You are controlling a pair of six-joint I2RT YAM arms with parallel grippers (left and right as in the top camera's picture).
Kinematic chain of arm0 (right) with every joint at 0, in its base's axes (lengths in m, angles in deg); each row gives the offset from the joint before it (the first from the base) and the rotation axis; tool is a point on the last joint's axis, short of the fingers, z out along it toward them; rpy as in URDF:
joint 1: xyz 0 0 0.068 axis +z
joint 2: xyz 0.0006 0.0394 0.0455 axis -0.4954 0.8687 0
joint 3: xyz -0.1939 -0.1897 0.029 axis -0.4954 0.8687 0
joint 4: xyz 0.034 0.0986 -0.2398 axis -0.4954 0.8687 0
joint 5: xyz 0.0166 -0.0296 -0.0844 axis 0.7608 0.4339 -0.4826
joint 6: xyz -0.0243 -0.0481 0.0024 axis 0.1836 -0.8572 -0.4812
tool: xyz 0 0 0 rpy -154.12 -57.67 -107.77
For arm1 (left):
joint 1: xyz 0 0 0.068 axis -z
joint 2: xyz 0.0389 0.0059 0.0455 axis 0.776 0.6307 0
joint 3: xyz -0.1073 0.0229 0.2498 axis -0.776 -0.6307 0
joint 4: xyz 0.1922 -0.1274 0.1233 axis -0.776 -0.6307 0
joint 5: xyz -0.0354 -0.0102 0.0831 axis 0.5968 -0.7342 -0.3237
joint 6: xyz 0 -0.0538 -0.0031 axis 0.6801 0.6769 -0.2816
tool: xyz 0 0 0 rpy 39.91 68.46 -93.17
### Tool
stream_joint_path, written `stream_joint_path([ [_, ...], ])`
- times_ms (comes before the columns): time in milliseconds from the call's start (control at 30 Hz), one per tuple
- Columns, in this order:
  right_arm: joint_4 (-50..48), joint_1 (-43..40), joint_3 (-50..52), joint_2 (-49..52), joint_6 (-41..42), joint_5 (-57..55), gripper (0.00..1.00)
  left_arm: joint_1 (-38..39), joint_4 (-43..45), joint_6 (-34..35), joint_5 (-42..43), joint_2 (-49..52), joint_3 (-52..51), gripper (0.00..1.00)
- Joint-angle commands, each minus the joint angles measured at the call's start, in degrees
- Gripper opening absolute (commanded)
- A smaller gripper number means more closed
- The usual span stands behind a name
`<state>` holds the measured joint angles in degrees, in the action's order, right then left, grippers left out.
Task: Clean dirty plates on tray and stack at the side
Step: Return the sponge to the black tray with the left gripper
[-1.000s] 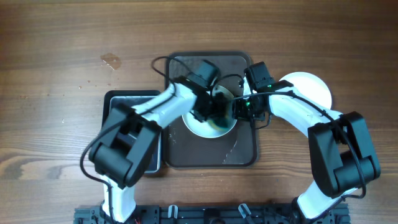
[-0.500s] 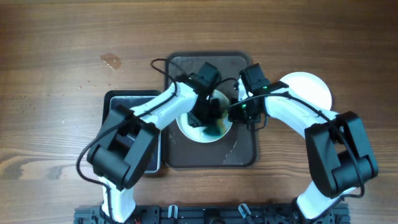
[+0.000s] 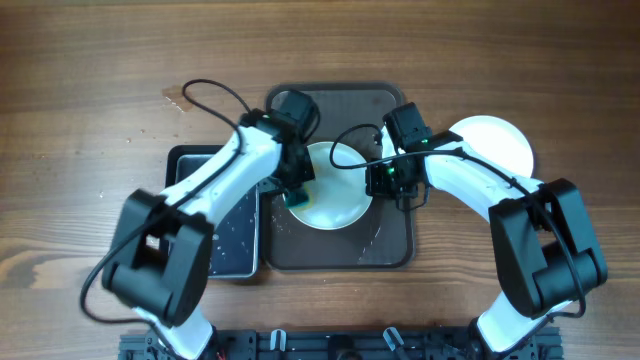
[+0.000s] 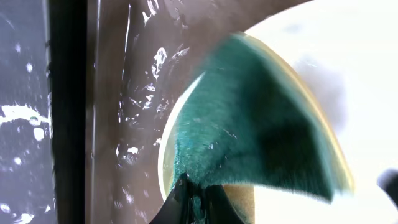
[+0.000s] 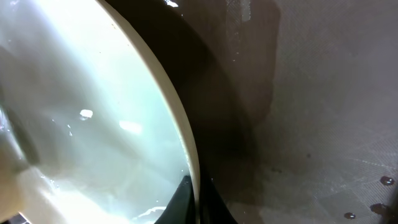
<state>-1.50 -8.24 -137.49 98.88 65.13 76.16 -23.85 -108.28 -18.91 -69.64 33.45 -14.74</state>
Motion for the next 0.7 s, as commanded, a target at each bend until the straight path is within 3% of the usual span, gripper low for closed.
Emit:
stream_joint_path([
  [0,0.79,-0.68,1.62,2.97,-2.16,-5.33,0.04,-4.37,-3.54,-0.92,6.93,-9.31,-0.28,0.04],
  [133,0.76,-0.68,1.62,2.97,-4.31,-5.33,0.04,-12.46,-11.26,-0.92,0.2,-16.68,-0.31,0.04],
  [267,0.7,-0.68,1.62,2.97,-4.55,-5.33,0.04,-20.33,-16.48,-0.92,-8.76,-17.99,-2.03,0.04],
  [433,0.28,-0.68,1.62,2.97,-4.55,-5.33,0.04,-22.4,-4.61,-0.92,-8.09,-17.46,-16.2,0.04],
  [533,-0.52,-0.68,1.62,2.97,-6.14,-5.35,0.04,-22.4,1.42,-0.92,-3.48,-17.44,-22.01,0.04],
  [633,0.22,-0.68,0.9,2.91,-7.45,-5.55,0.04,-22.58,1.46,-2.67,0.44,-18.01,-20.44,0.13],
  [667,2.08,-0.68,-0.17,2.64,-7.41,-5.53,0.04,-22.93,0.63,-4.2,2.27,-18.51,-18.93,0.27],
])
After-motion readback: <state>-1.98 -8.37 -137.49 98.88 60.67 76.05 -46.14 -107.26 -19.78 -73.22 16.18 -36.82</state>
